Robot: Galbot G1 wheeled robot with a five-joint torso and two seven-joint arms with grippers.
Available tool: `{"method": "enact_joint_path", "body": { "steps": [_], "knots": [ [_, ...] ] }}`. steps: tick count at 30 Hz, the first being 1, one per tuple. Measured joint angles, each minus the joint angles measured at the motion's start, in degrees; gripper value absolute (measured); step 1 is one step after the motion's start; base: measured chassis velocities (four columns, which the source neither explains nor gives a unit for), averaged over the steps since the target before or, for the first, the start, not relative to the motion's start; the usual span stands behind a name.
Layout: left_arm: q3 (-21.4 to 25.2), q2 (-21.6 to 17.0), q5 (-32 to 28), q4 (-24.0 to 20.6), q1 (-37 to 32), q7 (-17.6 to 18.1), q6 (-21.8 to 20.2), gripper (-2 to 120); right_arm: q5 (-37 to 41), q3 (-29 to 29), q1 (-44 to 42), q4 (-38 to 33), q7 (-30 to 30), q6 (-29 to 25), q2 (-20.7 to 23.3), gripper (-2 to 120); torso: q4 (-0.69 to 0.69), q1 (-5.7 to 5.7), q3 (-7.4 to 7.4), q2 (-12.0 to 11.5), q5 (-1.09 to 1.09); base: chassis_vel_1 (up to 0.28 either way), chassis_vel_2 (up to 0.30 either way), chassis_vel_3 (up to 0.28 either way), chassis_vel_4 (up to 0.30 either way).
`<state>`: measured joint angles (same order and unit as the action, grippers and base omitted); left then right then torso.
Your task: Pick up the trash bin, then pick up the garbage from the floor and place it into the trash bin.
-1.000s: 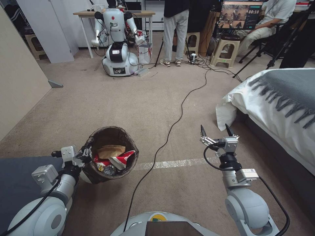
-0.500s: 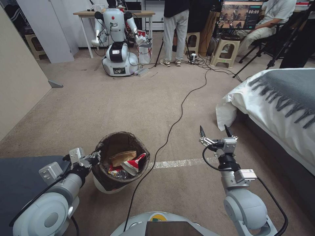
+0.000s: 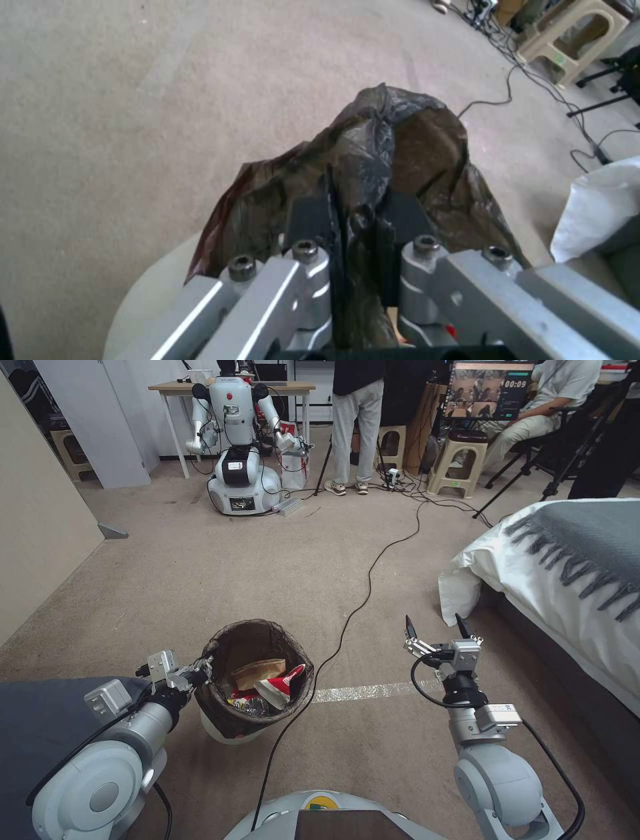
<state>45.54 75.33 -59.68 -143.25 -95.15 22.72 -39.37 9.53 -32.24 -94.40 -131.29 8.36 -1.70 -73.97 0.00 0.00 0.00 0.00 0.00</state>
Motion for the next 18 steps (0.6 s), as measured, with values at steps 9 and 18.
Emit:
{"method": "enact_joint_path", "body": {
  "steps": [9,18],
  "knots": [
    [-0.3,0.2,2.8,0.0,1.4,-2.0,0.9,8,0.4,-0.5,0.0,0.2,0.0,0.0,0.2,100,0.00,0.00,0.00,0.0,0.00,0.000,0.000,0.000,0.000],
    [-0.6,-0.1,5.3,1.9,1.9,-3.5,1.5,8,0.7,-0.3,0.5,0.6,0.0,0.0,0.4,100,0.00,0.00,0.00,0.0,0.00,0.000,0.000,0.000,0.000]
  ]
}}
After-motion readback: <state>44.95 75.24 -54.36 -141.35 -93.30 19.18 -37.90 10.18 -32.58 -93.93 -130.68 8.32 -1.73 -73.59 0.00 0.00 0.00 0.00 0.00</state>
